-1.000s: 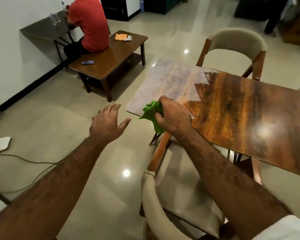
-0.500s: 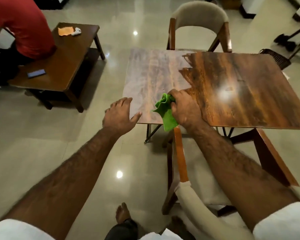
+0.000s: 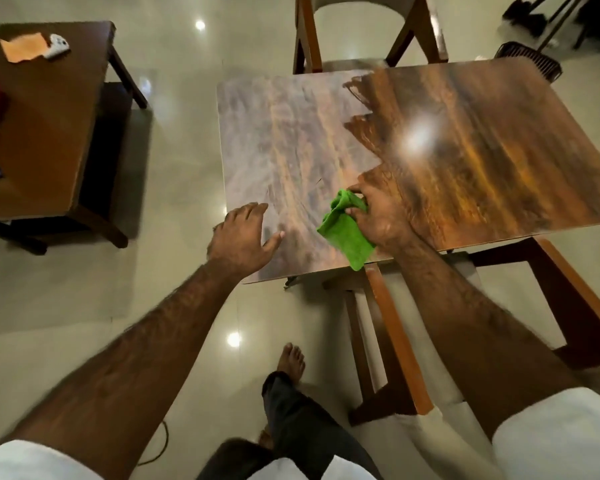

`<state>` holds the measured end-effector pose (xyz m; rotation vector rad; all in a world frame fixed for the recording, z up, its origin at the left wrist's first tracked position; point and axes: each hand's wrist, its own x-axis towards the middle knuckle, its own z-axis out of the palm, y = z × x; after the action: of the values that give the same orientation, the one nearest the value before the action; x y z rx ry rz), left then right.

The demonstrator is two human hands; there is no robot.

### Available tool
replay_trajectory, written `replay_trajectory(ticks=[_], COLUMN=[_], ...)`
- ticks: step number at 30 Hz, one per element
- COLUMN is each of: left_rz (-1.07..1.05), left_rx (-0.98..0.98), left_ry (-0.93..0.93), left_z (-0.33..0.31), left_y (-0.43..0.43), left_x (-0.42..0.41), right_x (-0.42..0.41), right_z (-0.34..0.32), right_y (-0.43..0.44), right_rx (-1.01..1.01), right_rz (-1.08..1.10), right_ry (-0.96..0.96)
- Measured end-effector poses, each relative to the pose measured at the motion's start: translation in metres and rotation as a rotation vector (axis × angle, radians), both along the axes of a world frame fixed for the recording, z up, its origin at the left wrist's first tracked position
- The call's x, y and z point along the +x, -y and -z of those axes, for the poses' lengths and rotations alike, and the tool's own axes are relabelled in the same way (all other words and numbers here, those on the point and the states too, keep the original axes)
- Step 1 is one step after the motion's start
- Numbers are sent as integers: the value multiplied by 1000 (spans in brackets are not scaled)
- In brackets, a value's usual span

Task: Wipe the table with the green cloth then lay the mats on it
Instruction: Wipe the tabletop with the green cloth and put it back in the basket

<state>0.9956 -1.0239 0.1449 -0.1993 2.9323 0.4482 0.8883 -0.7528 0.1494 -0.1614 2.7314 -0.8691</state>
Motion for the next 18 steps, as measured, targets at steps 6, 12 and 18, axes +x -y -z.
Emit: replay_trajectory(ticks=[6,12,18], left_rz=[31,140,365], left_rx=[15,-66,-137], left_ry=[81,85,27], left_z=[66,114,157], left_y=[20,43,65], left_x=[-57,-106,-154], right_x=[-51,-29,6], right_z=[108,160,173], right_y=[-5,47,120], right_rx=[412,441,424], right_rz=[-53,116,337], right_ry=[-51,-157,-117])
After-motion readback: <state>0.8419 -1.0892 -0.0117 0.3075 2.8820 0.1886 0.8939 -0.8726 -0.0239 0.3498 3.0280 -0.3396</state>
